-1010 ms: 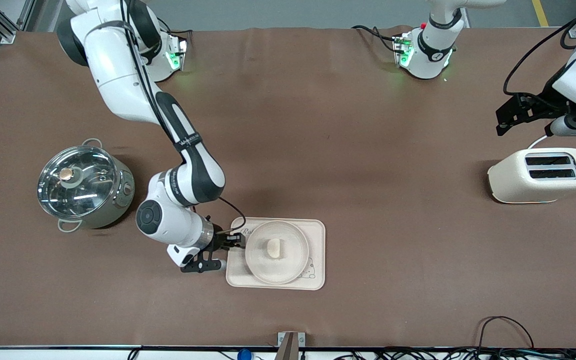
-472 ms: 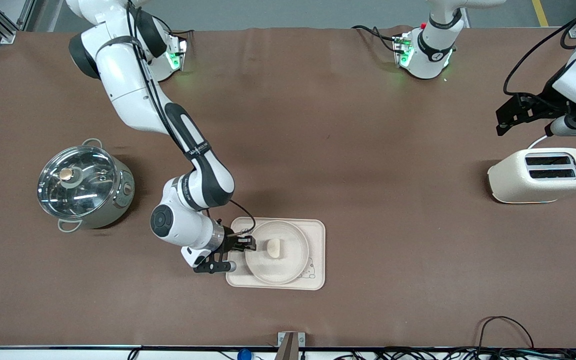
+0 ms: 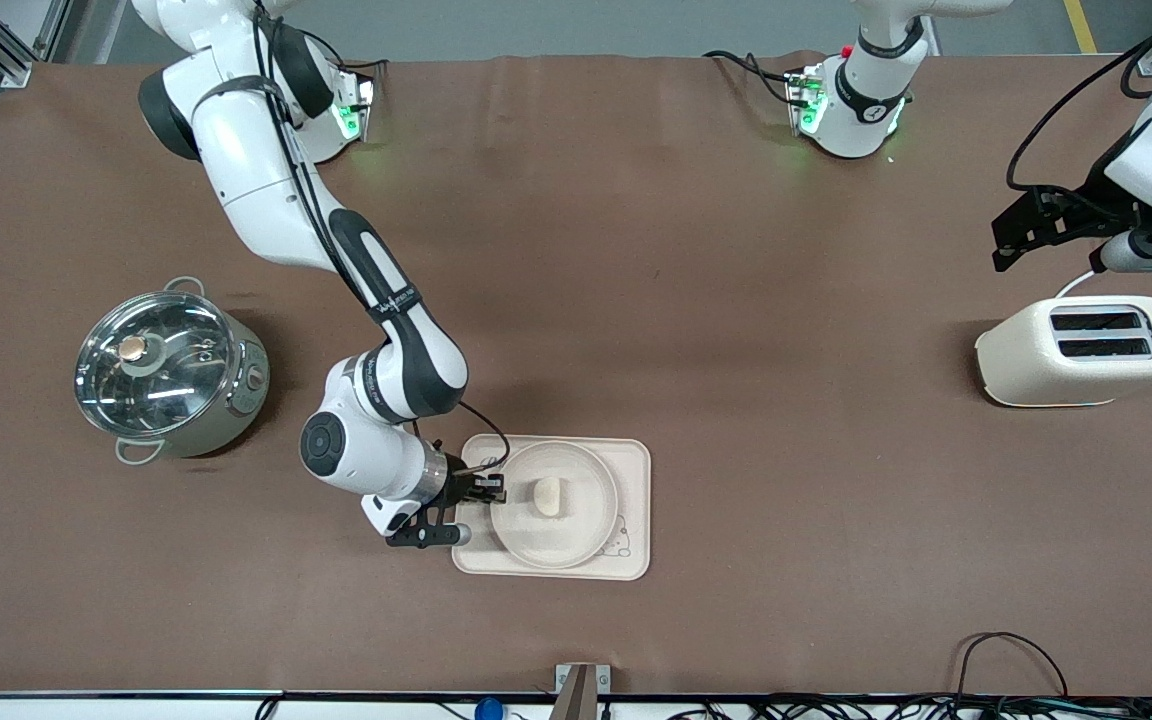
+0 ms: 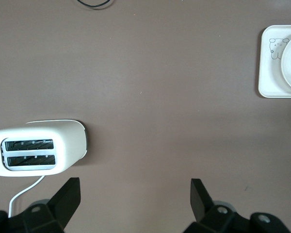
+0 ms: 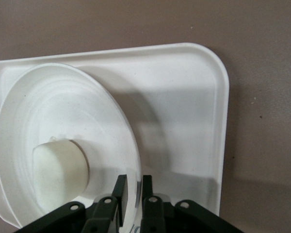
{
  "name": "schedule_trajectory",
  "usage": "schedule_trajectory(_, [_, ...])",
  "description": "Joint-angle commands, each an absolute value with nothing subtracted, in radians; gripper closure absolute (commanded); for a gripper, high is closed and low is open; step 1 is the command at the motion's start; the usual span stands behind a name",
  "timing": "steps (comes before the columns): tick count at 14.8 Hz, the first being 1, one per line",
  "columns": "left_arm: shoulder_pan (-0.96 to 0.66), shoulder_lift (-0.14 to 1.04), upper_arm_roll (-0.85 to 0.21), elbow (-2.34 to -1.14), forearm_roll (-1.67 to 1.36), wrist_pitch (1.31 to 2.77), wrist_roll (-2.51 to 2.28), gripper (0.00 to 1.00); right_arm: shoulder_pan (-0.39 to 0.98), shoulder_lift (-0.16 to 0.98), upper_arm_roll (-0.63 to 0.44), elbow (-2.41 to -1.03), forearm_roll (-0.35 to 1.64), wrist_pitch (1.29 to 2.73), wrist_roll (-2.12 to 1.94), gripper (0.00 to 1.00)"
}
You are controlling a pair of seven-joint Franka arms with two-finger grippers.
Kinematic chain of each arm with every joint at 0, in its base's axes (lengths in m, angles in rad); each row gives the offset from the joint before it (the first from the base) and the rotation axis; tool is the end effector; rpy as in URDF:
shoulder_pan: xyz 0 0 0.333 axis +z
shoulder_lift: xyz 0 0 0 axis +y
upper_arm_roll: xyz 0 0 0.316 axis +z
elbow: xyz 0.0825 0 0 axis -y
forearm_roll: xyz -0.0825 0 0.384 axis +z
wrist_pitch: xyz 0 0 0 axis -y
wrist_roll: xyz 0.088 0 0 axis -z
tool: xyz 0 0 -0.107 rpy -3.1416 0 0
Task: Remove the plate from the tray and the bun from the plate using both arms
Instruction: 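Close the right gripper on the plate rim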
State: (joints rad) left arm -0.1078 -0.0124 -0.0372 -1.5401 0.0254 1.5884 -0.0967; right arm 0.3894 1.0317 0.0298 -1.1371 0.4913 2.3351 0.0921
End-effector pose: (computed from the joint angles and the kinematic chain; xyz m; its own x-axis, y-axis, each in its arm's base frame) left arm 0.5476 -0.0774 0.6475 0.9968 -0.0485 0.0629 -0.0473 -0.9987 -0.0199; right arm 0.7152 0.3188 0.1875 0.9986 -0.0157 0.0514 0.0072 -0.9080 -0.4189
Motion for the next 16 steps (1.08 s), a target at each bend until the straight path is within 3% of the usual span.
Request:
schedule_trajectory(1, [-0.11,0.0,-0.037,-1.513,0.026,1.568,-0.084,0.0,0.374,1.046,0.051,-1.114,0.508,2.333,0.097,0.88])
schedule_trajectory(5, [-0.112,0.0,-0.037,-1.513,0.026,1.568,-0.086,0.0,0.374,1.043,0.049,-1.115,0.508,2.332,0.095,0.96])
schedule_trajectory(12, [-0.11,0.0,-0.037,-1.513,0.026,1.568,-0.086,0.0,0.373,0.934,0.043,-1.124,0.488,2.246,0.094,0.97])
schedule_trajectory(16, [-0.112,0.0,-0.037,-1.513,0.025,1.568,-0.086,0.0,0.399,0.798,0.043,-1.291,0.439,2.226,0.016,0.99])
